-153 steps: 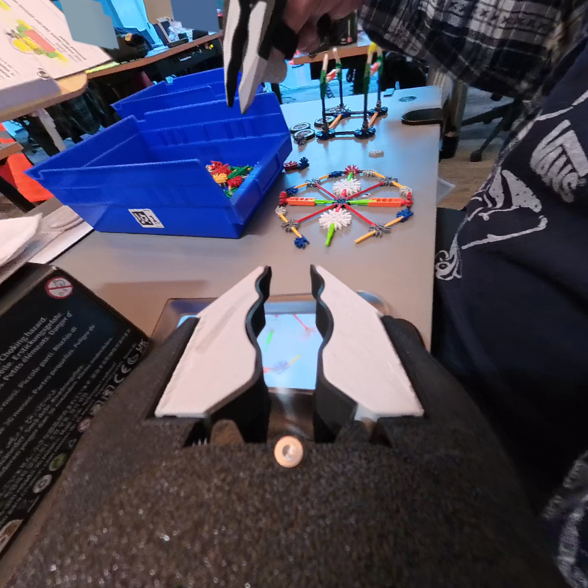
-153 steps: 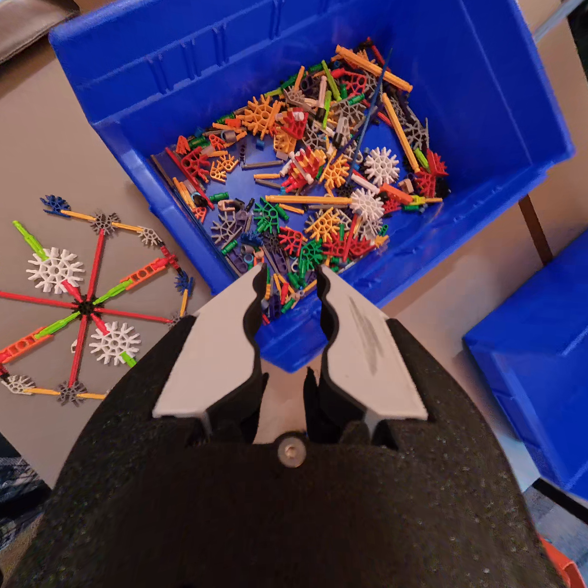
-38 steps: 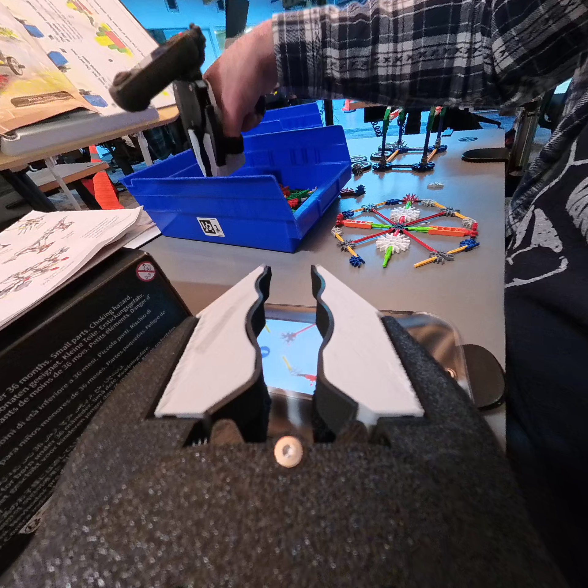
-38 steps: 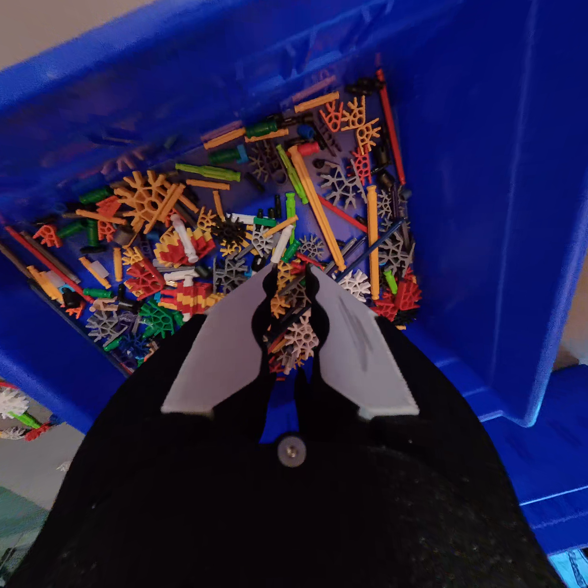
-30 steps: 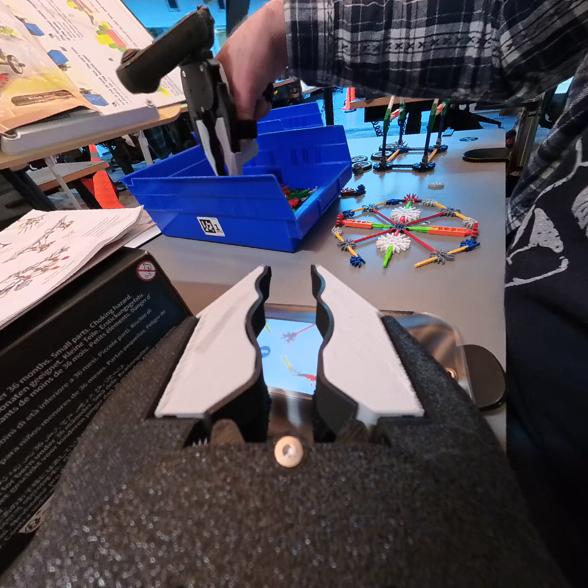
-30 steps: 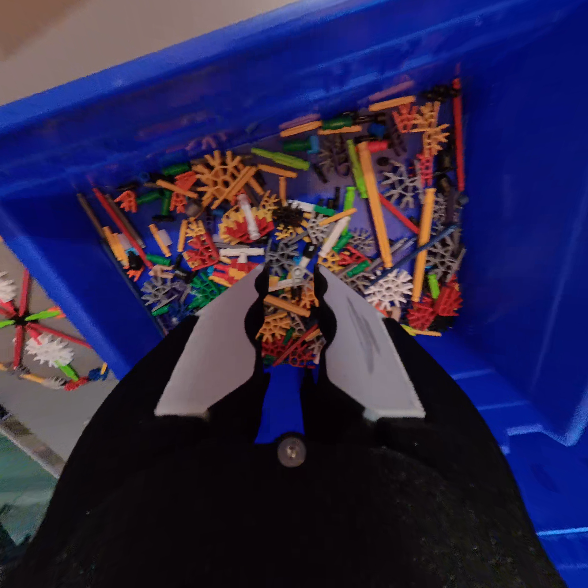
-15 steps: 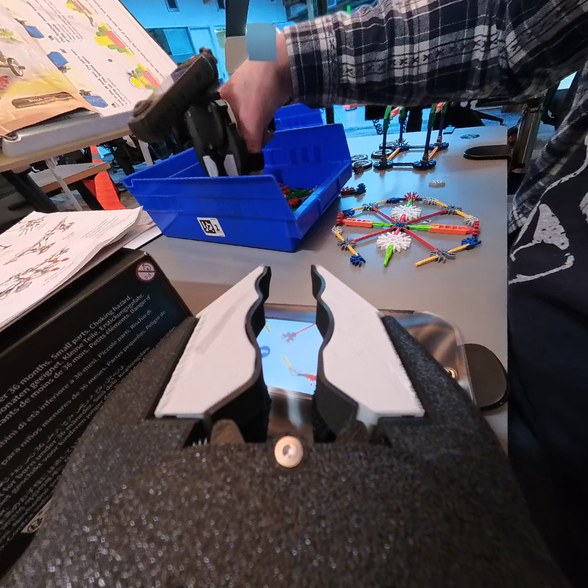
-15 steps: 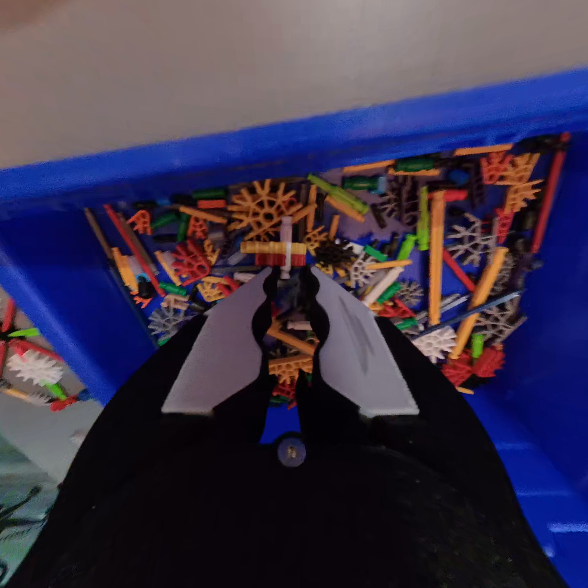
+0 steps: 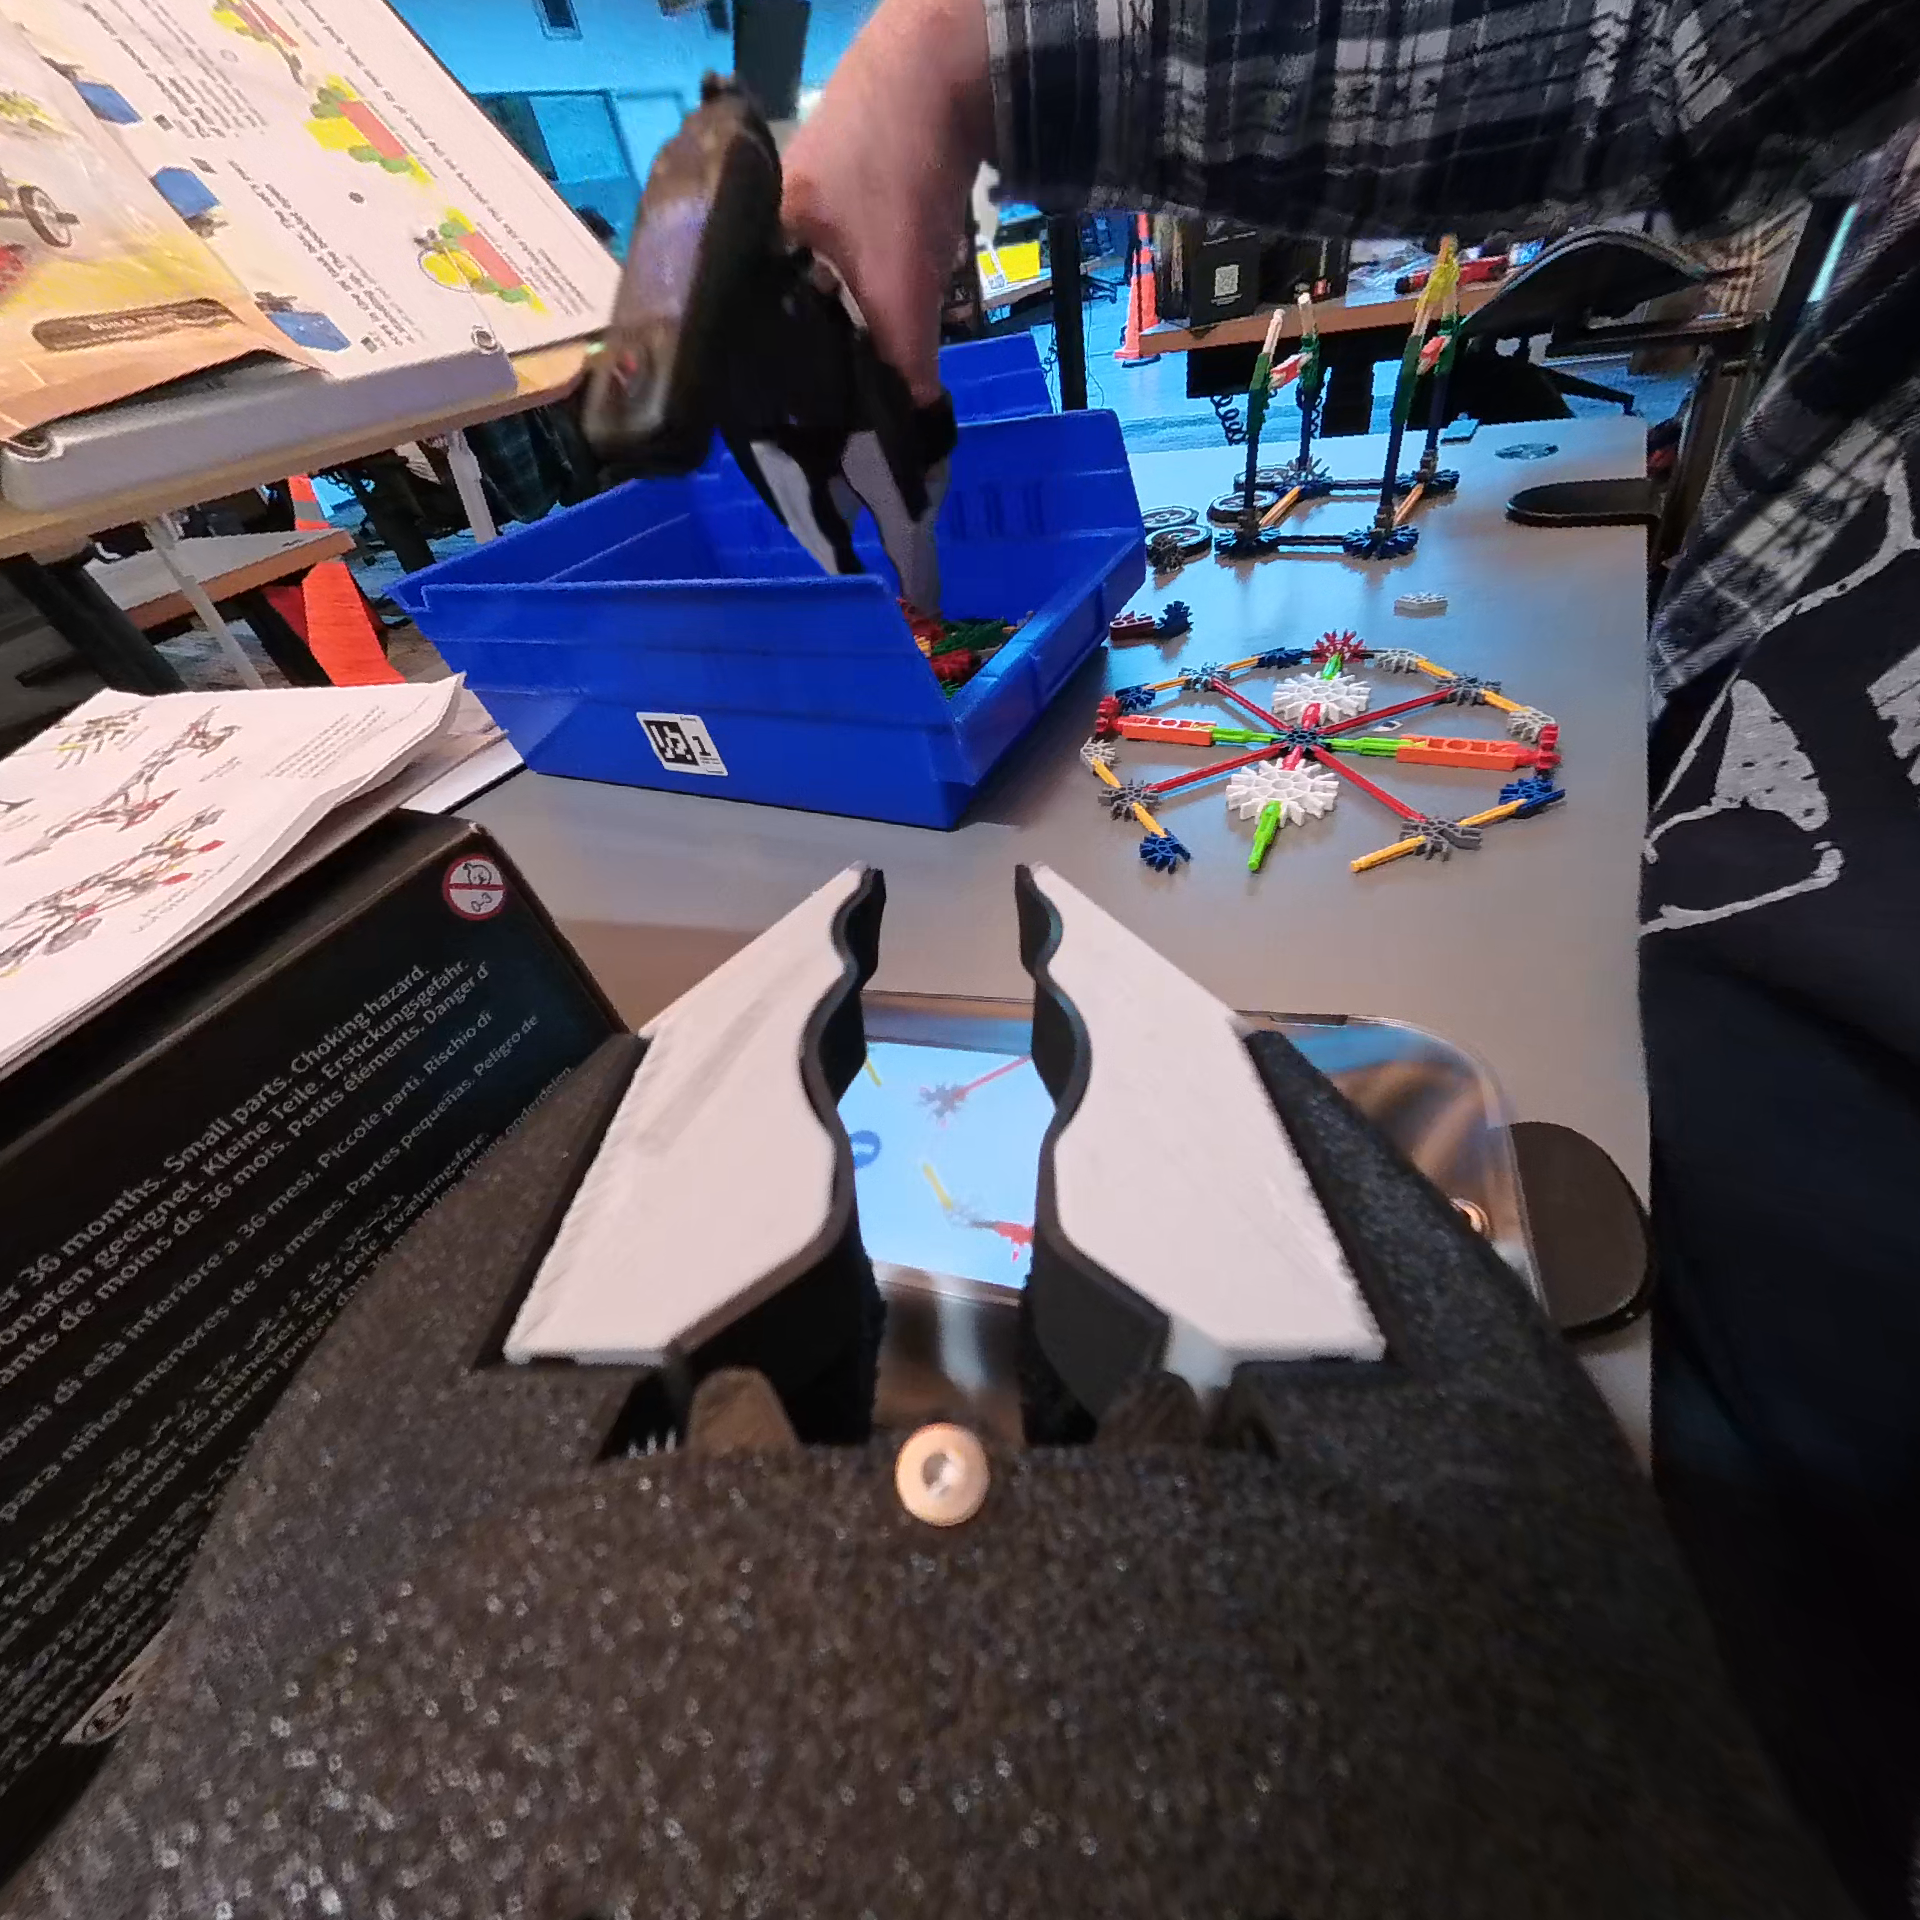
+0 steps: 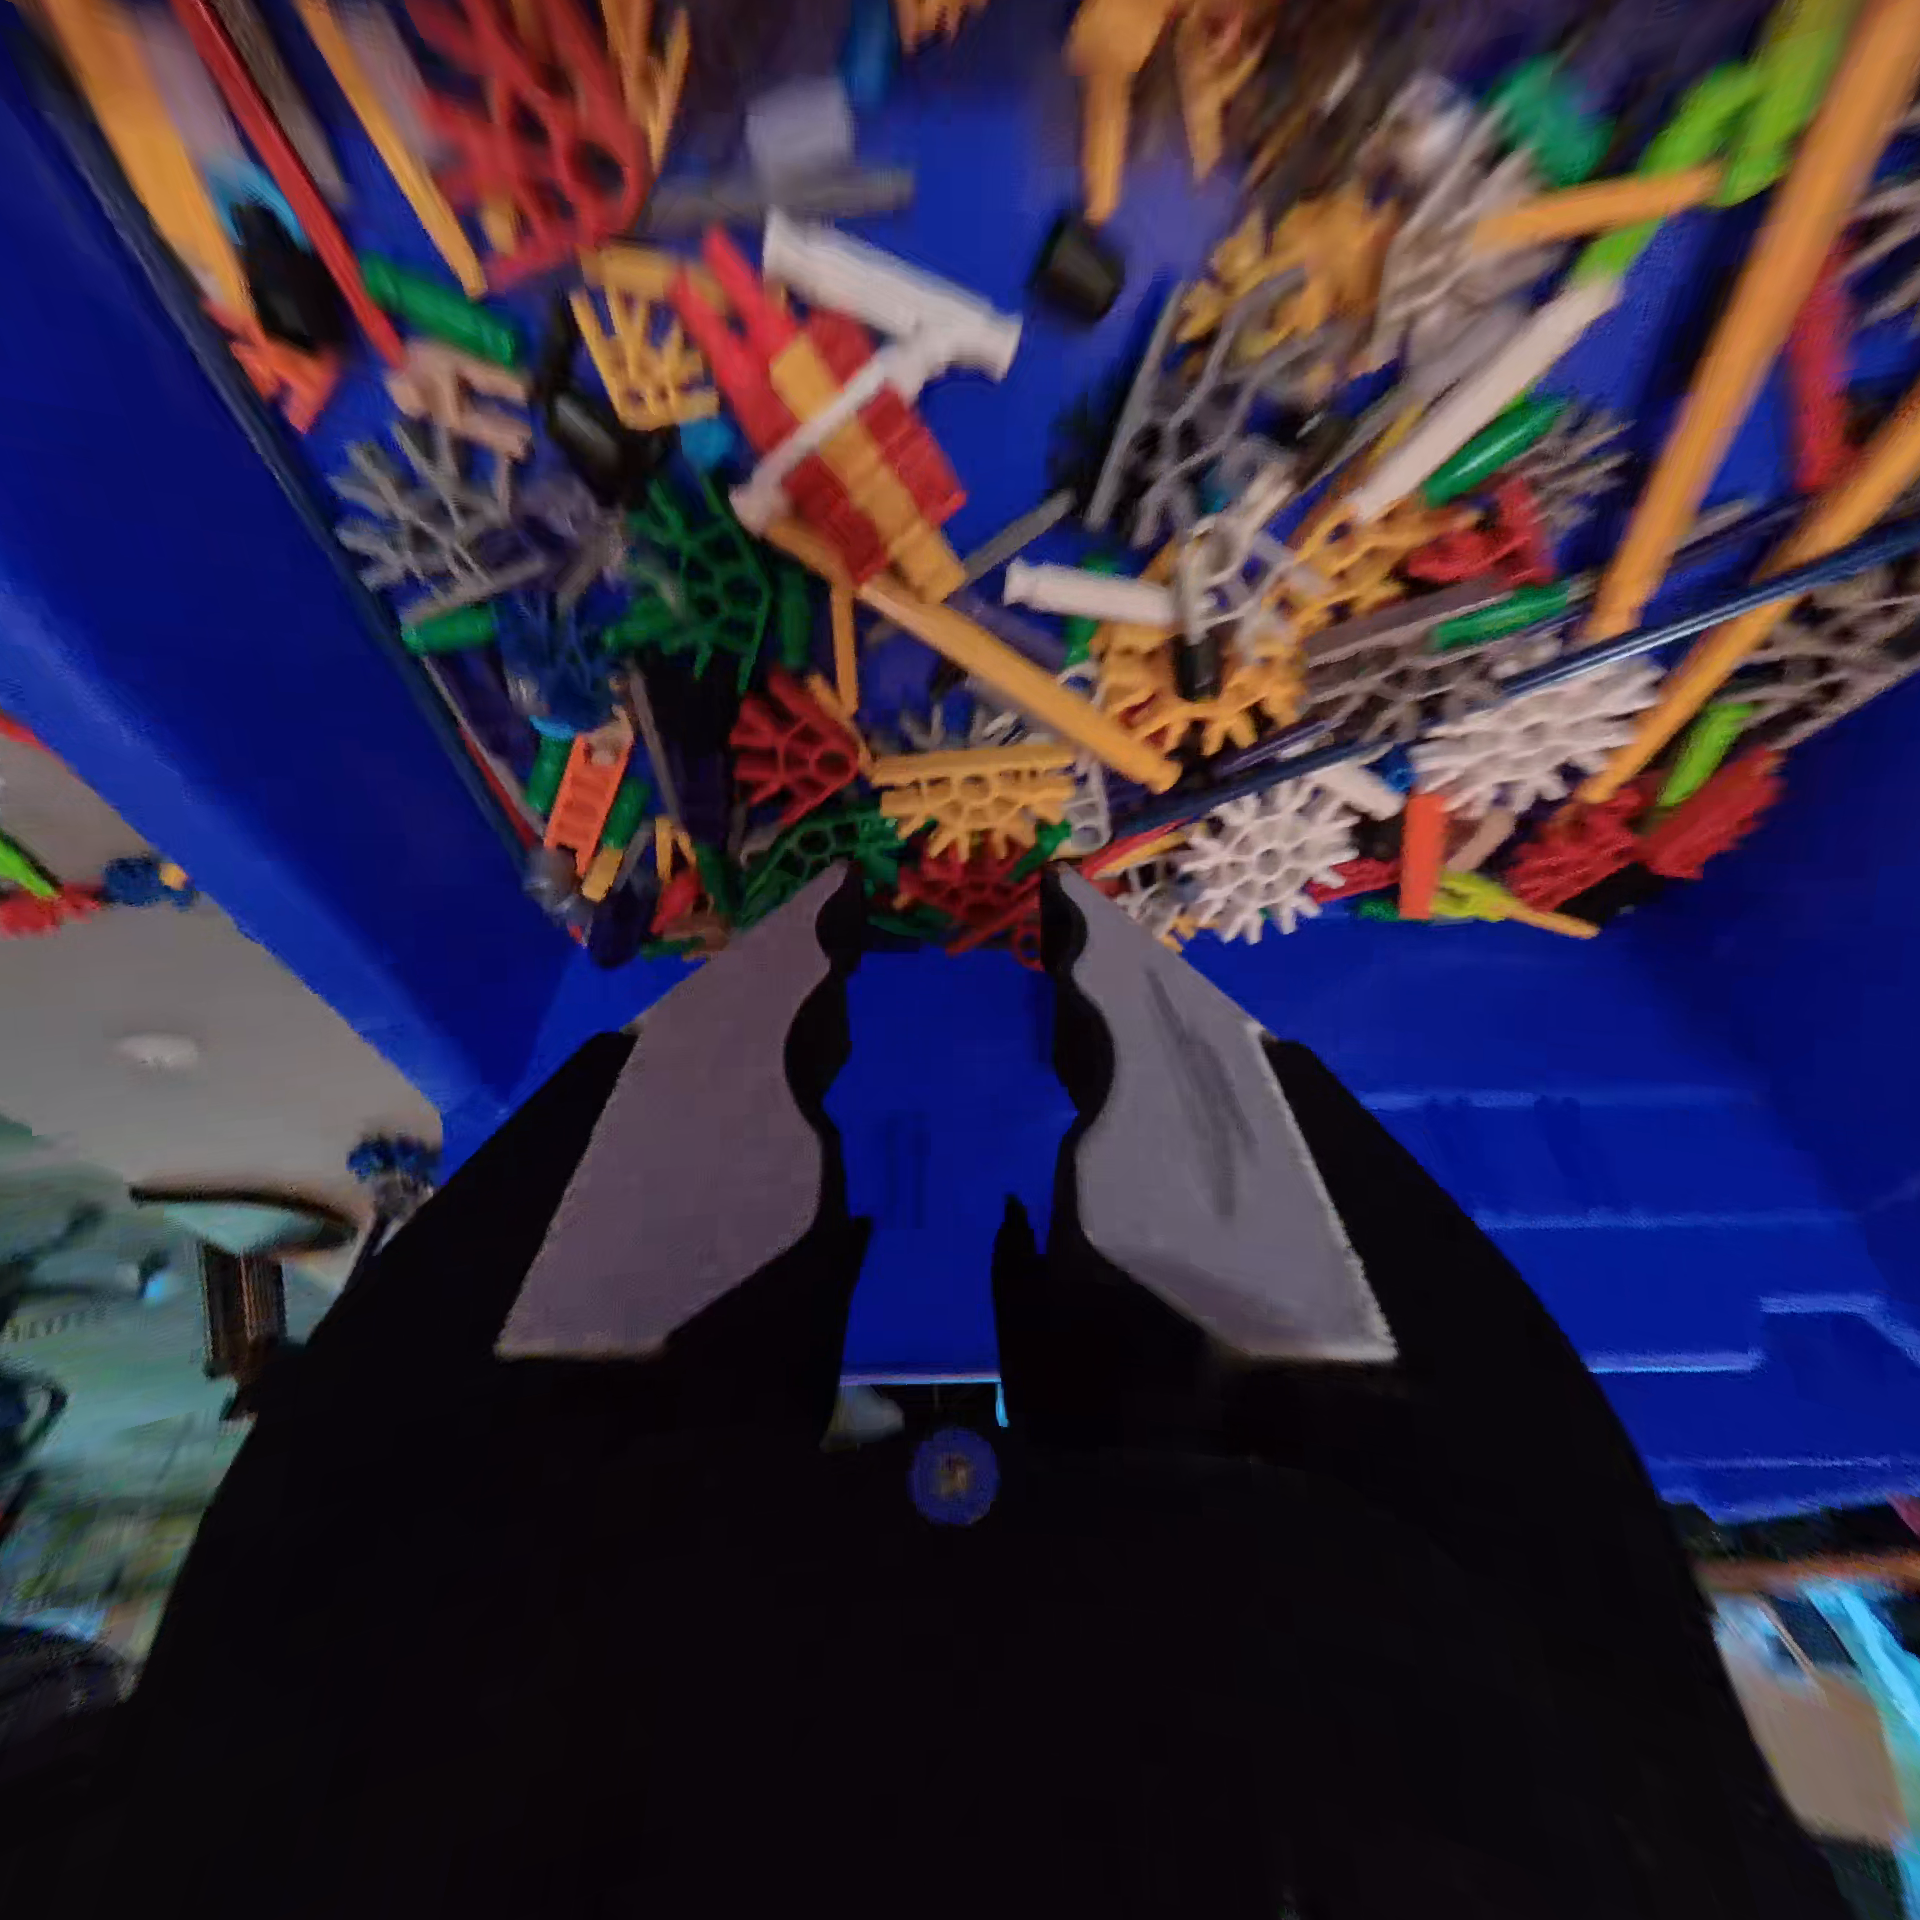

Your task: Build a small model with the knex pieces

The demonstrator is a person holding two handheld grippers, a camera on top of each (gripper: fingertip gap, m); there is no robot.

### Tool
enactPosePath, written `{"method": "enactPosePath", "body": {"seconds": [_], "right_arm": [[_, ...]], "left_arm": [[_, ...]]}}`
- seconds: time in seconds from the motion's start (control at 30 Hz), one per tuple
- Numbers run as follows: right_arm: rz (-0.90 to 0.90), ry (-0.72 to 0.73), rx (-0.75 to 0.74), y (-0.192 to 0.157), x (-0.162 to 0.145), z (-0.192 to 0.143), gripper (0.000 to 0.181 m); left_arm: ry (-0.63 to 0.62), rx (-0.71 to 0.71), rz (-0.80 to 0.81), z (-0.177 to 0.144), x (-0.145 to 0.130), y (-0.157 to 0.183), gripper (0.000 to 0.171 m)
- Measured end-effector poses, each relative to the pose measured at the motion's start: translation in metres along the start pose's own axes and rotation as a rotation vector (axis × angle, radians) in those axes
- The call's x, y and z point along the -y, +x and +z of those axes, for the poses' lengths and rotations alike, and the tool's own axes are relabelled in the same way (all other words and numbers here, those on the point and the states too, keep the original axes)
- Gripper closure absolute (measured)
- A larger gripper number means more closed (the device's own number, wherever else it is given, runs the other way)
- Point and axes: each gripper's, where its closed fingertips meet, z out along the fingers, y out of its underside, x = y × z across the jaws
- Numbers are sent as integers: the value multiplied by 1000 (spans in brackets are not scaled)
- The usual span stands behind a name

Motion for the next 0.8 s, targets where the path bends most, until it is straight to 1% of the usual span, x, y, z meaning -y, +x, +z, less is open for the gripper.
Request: {"method": "enactPosePath", "body": {"seconds": [0.03, 0.1, 0.13, 0.17, 0.2, 0.23, 0.27, 0.3, 0.33, 0.37, 0.4, 0.43, 0.5, 0.53, 0.6, 0.67, 0.8], "right_arm": [[-16, -72, -1, -3, -8, 8, 149], [-40, -171, -16, -5, -16, 18, 157], [-45, -193, -45, -1, -16, 18, 163], [-37, -182, -52, 1, -12, 17, 163], [-19, -138, -40, 1, -4, 15, 166], [3, -58, -19, 1, 9, 11, 170], [29, 60, -8, 4, 27, 5, 176], [68, 183, 14, 7, 44, -4, 178], [104, 262, 38, 9, 53, -12, 178], [131, 298, 30, 16, 54, -19, 175], [160, 314, -11, 26, 50, -25, 171], [187, 332, -36, 34, 47, -31, 171], [215, 361, -26, 38, 41, -42, 168], [221, 341, -42, 41, 34, -43, 167], [200, 230, -79, 44, 14, -38, 160], [171, 112, -69, 39, -2, -27, 160], [88, -146, -42, 26, -24, 4, 166]], "left_arm": [[-1, 0, 0, 0, 0, 0, 146], [-1, 2, -1, 0, 0, 0, 146], [-1, 3, -1, 0, 0, -1, 146], [-2, 4, -1, 0, 0, -1, 146], [-2, 5, -2, 0, 0, -1, 146], [-2, 5, -2, 0, 0, -1, 146], [-2, 5, -1, 0, 0, -1, 146], [-2, 5, -1, 0, 0, -1, 146], [-2, 5, -1, 0, 0, -1, 146], [-1, 5, -1, 0, 0, -1, 146], [0, 5, -2, 0, 0, -1, 146], [0, 5, -3, 0, 0, -1, 146], [0, 4, -4, 0, 0, -1, 146], [0, 4, -5, 0, 0, -1, 146], [-1, 5, -6, 0, 0, -2, 146], [-2, 5, -6, 1, 0, -2, 146], [-2, 6, -5, 1, 0, -2, 146]]}}
